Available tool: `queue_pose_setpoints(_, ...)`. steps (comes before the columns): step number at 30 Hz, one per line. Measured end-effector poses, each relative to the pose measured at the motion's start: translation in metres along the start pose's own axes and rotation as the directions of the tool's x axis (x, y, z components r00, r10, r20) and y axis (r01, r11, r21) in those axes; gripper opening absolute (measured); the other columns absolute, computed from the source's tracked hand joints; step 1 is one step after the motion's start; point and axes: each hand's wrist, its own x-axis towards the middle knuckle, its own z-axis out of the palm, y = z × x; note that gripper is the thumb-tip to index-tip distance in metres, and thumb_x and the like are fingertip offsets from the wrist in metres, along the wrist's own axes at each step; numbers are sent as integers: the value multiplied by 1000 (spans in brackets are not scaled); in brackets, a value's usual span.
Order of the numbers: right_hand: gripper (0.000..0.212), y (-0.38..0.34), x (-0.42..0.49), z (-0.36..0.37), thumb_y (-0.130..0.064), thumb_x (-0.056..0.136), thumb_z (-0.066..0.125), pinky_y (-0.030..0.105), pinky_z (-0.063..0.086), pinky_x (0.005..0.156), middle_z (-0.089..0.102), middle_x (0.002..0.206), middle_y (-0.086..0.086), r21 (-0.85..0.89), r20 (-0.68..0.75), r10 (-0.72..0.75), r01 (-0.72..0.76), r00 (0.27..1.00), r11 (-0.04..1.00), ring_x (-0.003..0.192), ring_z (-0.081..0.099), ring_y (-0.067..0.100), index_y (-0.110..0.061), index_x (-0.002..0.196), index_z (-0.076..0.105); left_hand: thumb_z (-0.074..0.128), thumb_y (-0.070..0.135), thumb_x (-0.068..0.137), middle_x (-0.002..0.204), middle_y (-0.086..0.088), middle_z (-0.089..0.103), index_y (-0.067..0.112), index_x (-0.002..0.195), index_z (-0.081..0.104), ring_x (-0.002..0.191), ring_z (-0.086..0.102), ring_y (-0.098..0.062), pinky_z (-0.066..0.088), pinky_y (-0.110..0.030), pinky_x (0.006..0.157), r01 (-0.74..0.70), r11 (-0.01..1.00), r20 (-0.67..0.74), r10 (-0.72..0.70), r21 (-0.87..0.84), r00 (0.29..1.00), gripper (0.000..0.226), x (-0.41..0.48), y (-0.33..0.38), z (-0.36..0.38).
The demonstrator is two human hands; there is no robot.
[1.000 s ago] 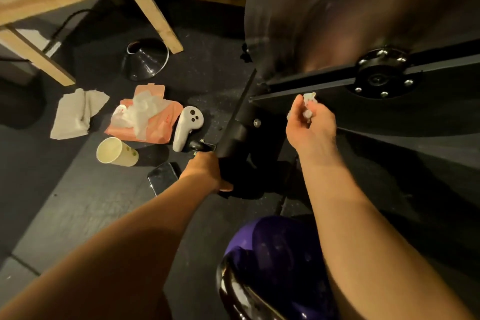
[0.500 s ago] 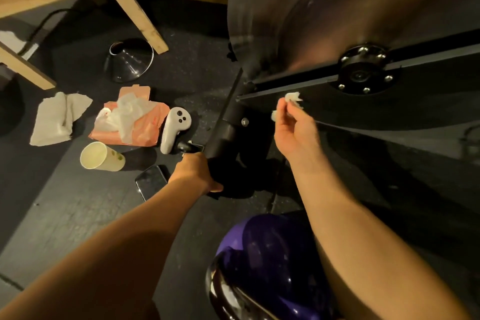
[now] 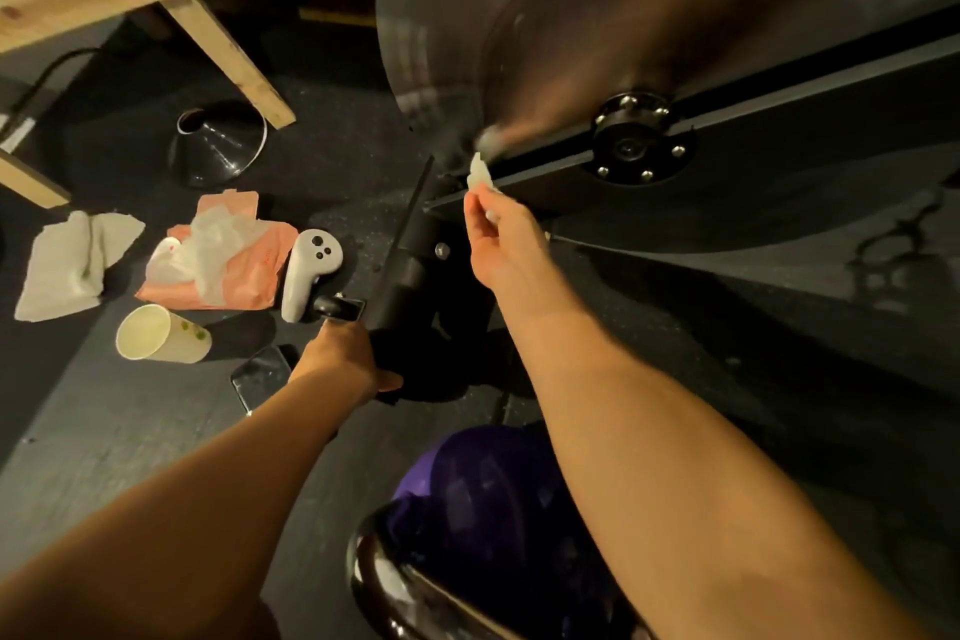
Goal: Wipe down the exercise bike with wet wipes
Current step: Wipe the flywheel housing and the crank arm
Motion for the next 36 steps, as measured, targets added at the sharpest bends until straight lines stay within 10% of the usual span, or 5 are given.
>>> queue_pose_setpoints(5, 23, -22, -15, -9, 2, 76, 77, 28, 59, 72, 68, 95, 17, -27, -107, -309, 308, 945, 951, 82, 69, 22, 2, 94, 63, 87, 40, 66, 96, -2, 54, 11, 123, 59, 90, 59, -22, 44, -29, 72, 11, 999, 4, -11, -37, 1000, 70, 2, -4, 0)
queue_pose_setpoints(9, 40, -24, -21, -21, -32, 70, 84, 25, 55, 62, 61, 88, -4, -576, -134, -745, 560, 654, 595, 76, 63, 8, -17, 81, 49, 83, 44, 69, 90, -2, 55, 11, 112, 64, 81, 55, -18, 42, -28, 66, 13, 1000, 26, -14, 15, 1000, 58, 2, 1, -5)
queue_pose_setpoints(24, 89, -21, -10, 1, -29, 59, 89, 33, 50, 73, 54, 108, 0, -367, -275, -395, 284, 877, 886, 88, 57, 14, -25, 124, 28, 85, 36, 72, 100, -8, 61, 10, 114, 64, 89, 63, -24, 53, -35, 79, -9, 1000, -27, 8, -17, 1000, 54, -5, -5, 2)
queue_pose_setpoints(33, 62, -48, -32, -43, -38, 75, 81, 16, 55, 63, 49, 102, -13, -582, -137, -840, 644, 525, 497, 90, 60, 8, -21, 122, 44, 81, 46, 73, 90, -3, 59, 11, 104, 63, 78, 58, -17, 45, -25, 65, 0, 995, 18, -1, 100, 1000, 50, 1, -2, -2)
queue_pose_setpoints(36, 36, -42, -29, -43, -40, 86, 69, 17, 54, 68, 54, 96, -14, -633, -139, -813, 581, 565, 512, 89, 60, 6, -18, 111, 58, 79, 54, 69, 81, 1, 57, 11, 98, 64, 70, 56, -12, 41, -21, 60, -3, 989, 26, 0, 150, 1000, 54, 7, -1, -6)
